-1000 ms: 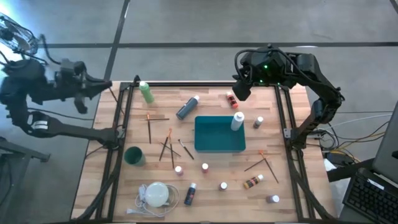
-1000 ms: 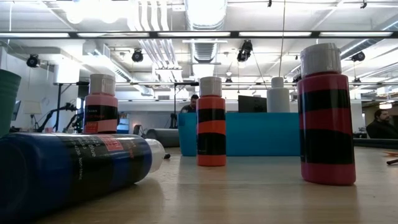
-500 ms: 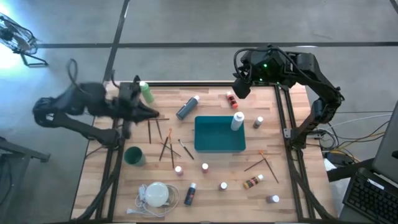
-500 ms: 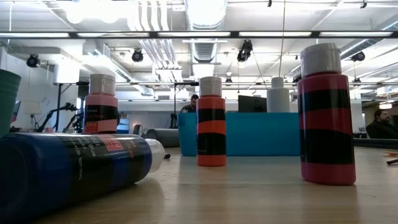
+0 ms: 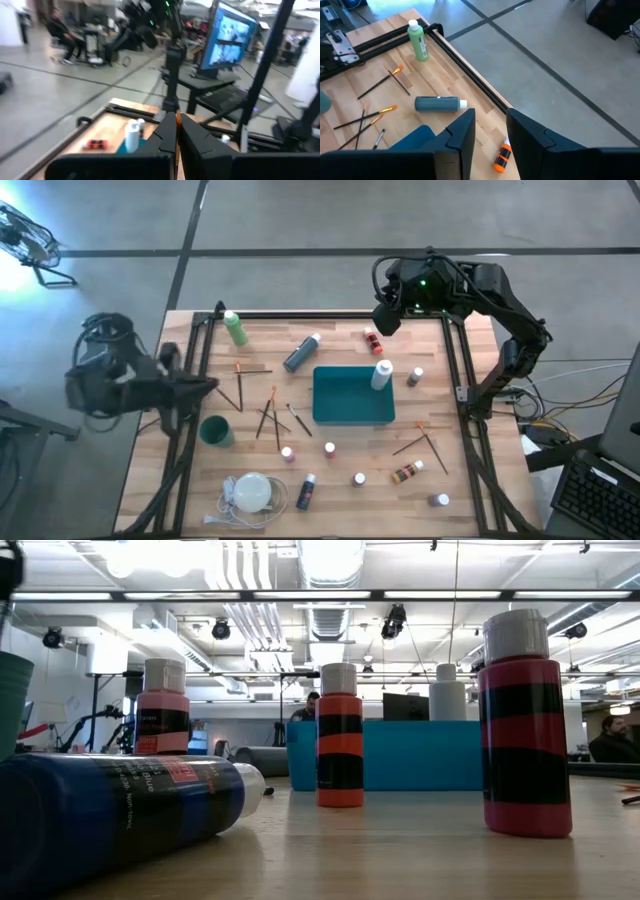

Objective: Pick & Place Paint Supplies
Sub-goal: Put the gold paintbrush into the green cup

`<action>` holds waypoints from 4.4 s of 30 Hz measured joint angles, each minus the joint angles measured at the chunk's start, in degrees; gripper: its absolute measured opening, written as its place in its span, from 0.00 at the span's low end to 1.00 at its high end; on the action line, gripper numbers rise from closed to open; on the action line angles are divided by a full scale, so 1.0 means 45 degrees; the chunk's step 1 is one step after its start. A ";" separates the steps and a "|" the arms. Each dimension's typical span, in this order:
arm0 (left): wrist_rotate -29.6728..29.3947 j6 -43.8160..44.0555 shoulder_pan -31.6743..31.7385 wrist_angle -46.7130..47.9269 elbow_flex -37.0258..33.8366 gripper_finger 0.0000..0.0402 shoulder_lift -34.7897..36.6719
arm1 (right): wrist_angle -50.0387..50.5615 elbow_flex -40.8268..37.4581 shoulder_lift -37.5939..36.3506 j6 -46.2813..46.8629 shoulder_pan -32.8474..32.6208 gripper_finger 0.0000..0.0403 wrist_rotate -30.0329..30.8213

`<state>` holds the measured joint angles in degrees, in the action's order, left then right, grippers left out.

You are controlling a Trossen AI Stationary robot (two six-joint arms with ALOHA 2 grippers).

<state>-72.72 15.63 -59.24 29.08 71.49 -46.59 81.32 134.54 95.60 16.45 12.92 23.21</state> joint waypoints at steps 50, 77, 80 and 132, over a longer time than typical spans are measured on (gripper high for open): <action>0.2961 0.7558 0.0869 1.1101 -0.0322 0.01 0.2785 | 0.0068 0.0000 0.0616 0.0386 0.0295 0.32 -0.0198; 0.4745 0.9089 0.0761 0.8602 -0.3874 0.01 0.2516 | 0.0273 -0.0015 0.0616 0.1122 0.0572 0.40 -0.0220; 0.4737 0.9787 0.0526 0.8427 -0.4412 0.01 0.2501 | 0.0277 -0.0015 0.0616 0.1122 0.0595 0.38 -0.0231; 0.2094 1.5442 -0.3826 1.0097 -0.6804 0.01 0.2412 | 0.0263 -0.0019 0.0606 0.1205 0.1051 0.40 -0.0595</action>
<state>-63.29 85.12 -76.46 74.52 40.88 -35.73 82.50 134.45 98.32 21.87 17.65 20.53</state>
